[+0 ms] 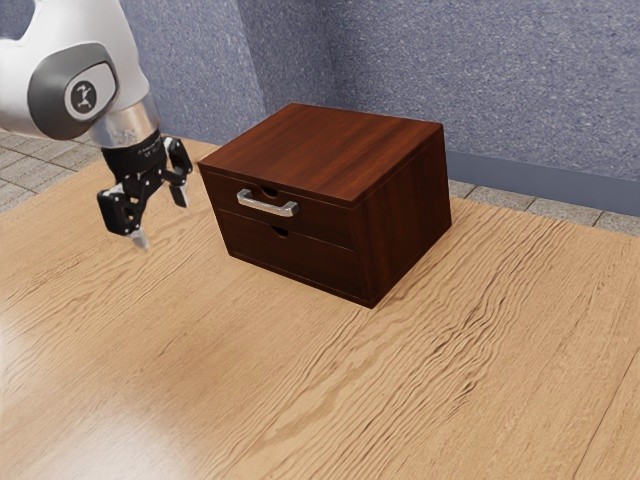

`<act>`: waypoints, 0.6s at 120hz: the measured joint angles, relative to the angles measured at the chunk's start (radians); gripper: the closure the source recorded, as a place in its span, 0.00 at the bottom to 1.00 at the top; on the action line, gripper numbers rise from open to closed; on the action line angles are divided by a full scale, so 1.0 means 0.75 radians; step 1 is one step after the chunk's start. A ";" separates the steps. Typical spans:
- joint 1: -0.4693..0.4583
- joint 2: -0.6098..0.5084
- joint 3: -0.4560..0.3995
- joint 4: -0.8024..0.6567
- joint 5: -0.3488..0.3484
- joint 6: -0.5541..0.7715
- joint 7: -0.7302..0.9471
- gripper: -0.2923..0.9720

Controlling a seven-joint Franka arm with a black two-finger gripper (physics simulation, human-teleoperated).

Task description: Pull the drawer handle with one arm to open the drawer

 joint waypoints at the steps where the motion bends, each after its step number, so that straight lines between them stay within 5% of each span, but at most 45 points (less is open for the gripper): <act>1: 0.005 0.002 -0.001 -0.004 0.000 0.007 -0.002 0.23; 24: 0.058 0.041 0.002 -0.050 -0.076 0.156 -0.035 0.23; 61: -0.084 0.130 -0.039 -0.044 -0.133 0.347 -0.055 0.23; 72: -0.040 -0.019 -0.034 -0.239 -0.137 0.447 -0.056 0.23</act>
